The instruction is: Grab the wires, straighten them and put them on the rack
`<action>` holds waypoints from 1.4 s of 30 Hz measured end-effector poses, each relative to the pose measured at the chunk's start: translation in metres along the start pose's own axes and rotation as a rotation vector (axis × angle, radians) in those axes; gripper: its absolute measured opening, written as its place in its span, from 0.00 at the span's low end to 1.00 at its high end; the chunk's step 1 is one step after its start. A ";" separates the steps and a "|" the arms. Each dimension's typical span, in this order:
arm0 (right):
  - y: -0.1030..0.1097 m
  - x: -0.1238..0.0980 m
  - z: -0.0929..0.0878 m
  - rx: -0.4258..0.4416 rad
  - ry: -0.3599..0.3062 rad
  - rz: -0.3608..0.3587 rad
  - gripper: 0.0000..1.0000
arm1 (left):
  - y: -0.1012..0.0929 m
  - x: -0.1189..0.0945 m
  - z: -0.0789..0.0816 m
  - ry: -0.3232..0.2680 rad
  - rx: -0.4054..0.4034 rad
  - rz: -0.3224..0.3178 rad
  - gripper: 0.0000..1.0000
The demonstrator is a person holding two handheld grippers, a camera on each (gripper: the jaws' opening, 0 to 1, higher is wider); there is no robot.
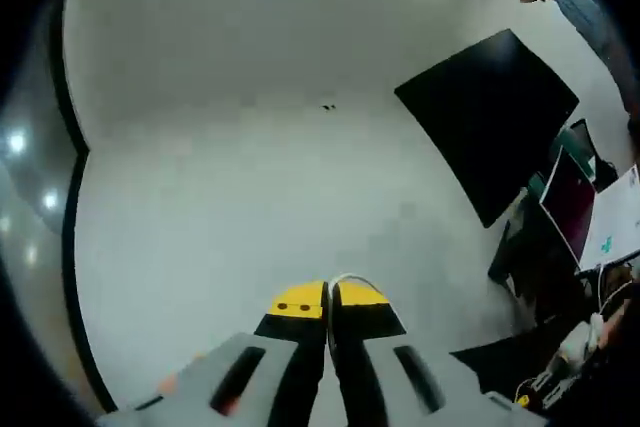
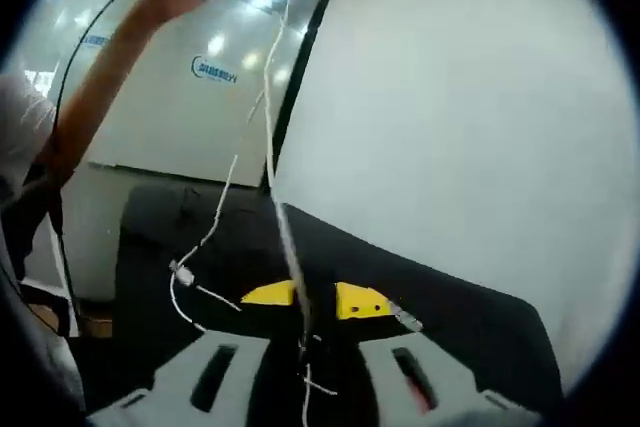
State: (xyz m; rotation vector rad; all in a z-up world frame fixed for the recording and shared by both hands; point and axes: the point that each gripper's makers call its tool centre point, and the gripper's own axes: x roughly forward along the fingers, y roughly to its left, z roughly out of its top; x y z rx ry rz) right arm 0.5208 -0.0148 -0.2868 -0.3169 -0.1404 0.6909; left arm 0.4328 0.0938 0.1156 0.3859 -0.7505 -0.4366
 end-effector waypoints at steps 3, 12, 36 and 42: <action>-0.053 -0.005 0.059 -0.066 -0.100 -0.180 0.00 | 0.019 -0.019 0.024 -0.090 0.054 0.079 0.00; -0.177 -0.062 0.304 -0.090 -0.459 -0.380 0.00 | 0.034 -0.049 -0.023 -0.027 -0.115 0.097 0.00; 0.001 0.004 0.253 0.088 -0.296 0.326 0.01 | 0.075 0.108 0.160 -0.091 0.147 -0.026 0.00; 0.052 -0.008 0.198 0.161 -0.221 0.491 0.42 | 0.087 0.103 0.162 -0.033 0.223 0.014 0.00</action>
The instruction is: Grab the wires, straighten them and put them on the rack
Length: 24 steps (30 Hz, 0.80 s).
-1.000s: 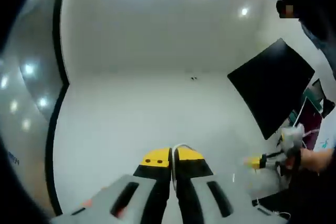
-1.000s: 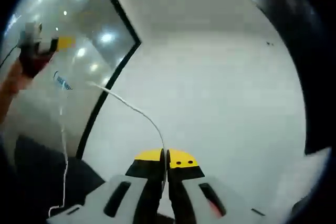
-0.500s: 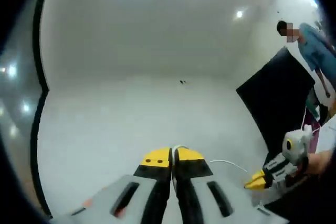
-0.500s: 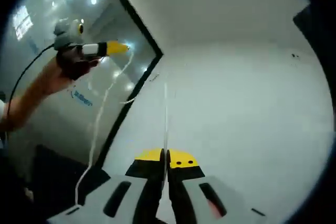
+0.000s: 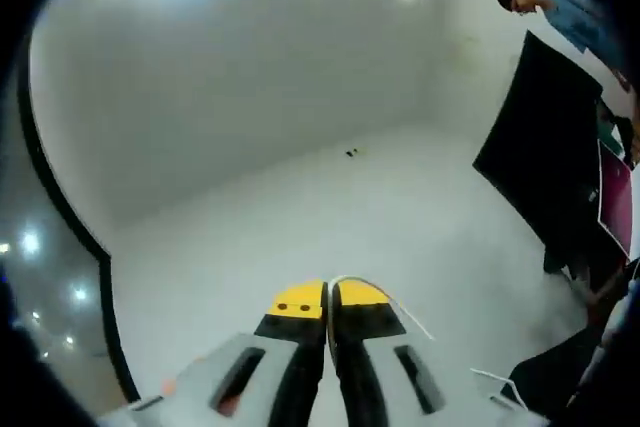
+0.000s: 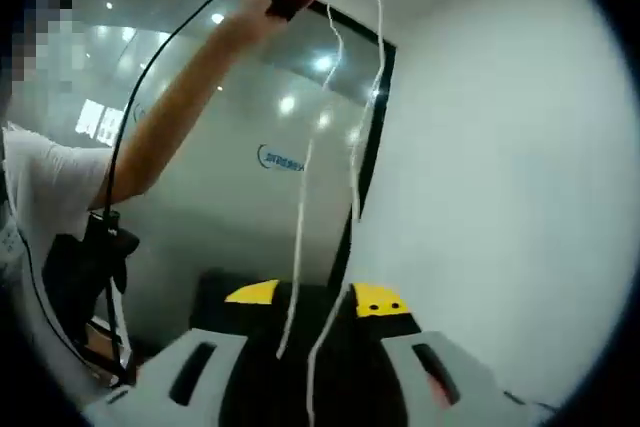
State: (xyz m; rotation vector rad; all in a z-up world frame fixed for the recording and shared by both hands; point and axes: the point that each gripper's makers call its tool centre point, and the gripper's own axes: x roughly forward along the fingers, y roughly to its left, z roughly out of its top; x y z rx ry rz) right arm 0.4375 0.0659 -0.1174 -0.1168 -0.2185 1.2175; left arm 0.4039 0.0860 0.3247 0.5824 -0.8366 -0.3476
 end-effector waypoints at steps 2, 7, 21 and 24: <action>0.004 -0.007 -0.042 0.029 0.080 0.001 0.49 | 0.006 -0.001 -0.002 0.023 0.006 0.021 0.00; -0.039 -0.011 -0.177 0.015 0.306 -0.220 0.38 | 0.015 -0.008 0.004 0.010 -0.044 0.049 0.00; -0.148 -0.067 0.118 -0.041 -0.187 -0.453 0.01 | -0.062 -0.048 -0.036 0.060 -0.095 -0.104 0.00; -0.148 -0.065 0.170 -0.136 -0.185 -0.474 0.01 | -0.073 -0.038 -0.067 0.104 -0.109 -0.111 0.00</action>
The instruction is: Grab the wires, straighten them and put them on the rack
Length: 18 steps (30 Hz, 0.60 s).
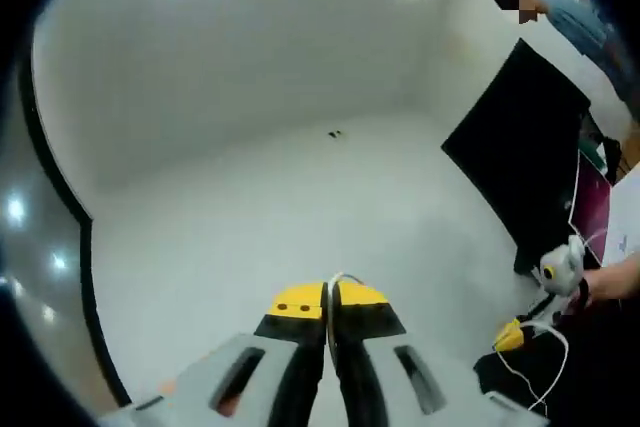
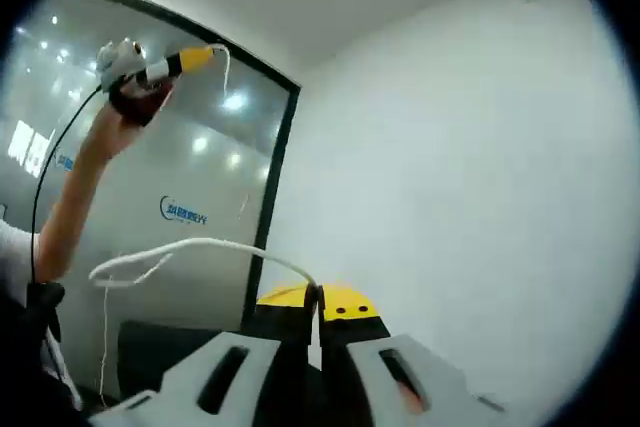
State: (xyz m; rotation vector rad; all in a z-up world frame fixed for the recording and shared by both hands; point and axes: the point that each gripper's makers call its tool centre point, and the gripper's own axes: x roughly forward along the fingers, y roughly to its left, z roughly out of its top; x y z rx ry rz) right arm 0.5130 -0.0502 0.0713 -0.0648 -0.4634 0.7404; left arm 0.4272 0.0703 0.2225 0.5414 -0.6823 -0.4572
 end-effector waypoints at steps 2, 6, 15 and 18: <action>0.000 0.013 0.028 -0.080 -0.008 -0.001 0.01 | 0.049 0.024 -0.026 0.039 -0.037 -0.001 0.00; -0.017 0.044 0.098 -0.254 -0.044 -0.051 0.01 | 0.088 0.057 -0.048 0.089 -0.009 0.078 0.00; 0.004 0.094 0.206 -0.218 -0.128 -0.014 0.01 | 0.126 0.047 -0.045 0.055 -0.047 0.166 0.00; 0.041 0.111 0.186 -0.243 -0.104 0.067 0.01 | 0.132 0.029 -0.066 0.100 0.040 0.187 0.00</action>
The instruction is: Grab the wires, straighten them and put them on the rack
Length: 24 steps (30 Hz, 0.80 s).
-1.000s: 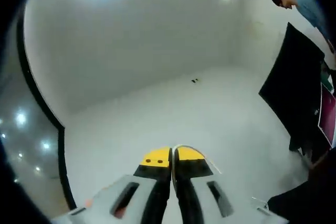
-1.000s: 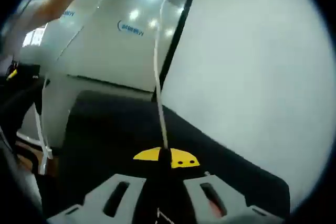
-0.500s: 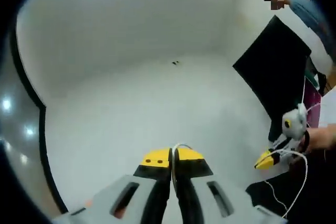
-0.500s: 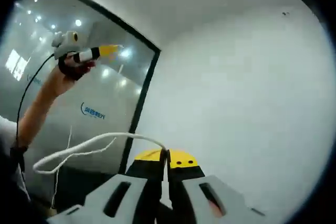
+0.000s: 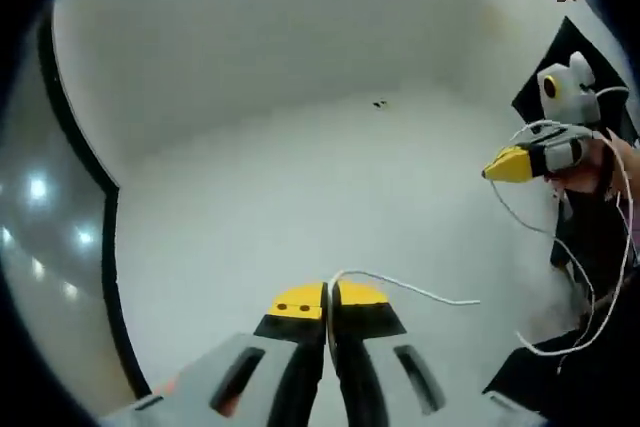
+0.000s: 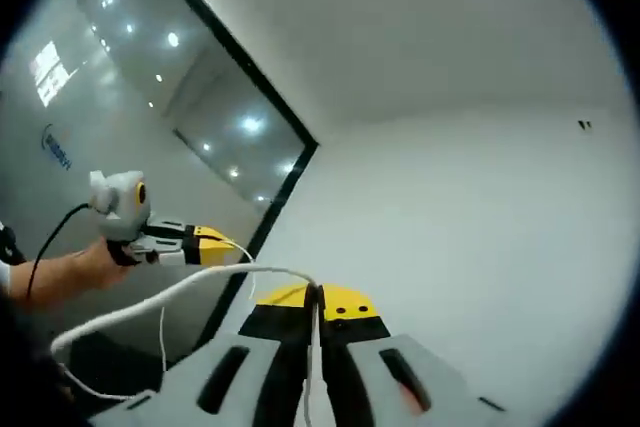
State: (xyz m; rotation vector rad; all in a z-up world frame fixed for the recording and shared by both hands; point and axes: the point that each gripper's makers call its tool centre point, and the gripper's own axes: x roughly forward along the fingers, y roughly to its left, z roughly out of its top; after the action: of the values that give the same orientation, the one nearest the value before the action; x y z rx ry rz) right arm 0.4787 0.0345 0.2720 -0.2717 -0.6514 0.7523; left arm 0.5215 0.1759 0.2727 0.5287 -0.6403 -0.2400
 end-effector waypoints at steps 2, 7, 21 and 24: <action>0.019 0.008 -0.015 0.014 0.016 0.030 0.01 | -0.003 -0.007 -0.018 0.055 0.025 -0.028 0.00; 0.063 0.039 -0.073 0.163 0.120 0.138 0.01 | -0.028 -0.034 -0.066 0.186 0.072 -0.127 0.00; 0.226 -0.032 -0.283 0.271 0.465 0.435 0.01 | -0.197 -0.161 -0.231 0.587 0.006 -0.514 0.00; 0.246 -0.042 -0.329 0.242 0.528 0.447 0.01 | -0.222 -0.180 -0.283 0.658 -0.141 -0.586 0.00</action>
State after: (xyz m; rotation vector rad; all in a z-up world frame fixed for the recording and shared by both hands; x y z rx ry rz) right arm 0.5308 0.1779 -0.1114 -0.3807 0.0100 1.1231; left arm 0.5456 0.1670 -0.1284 0.6082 0.1847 -0.6242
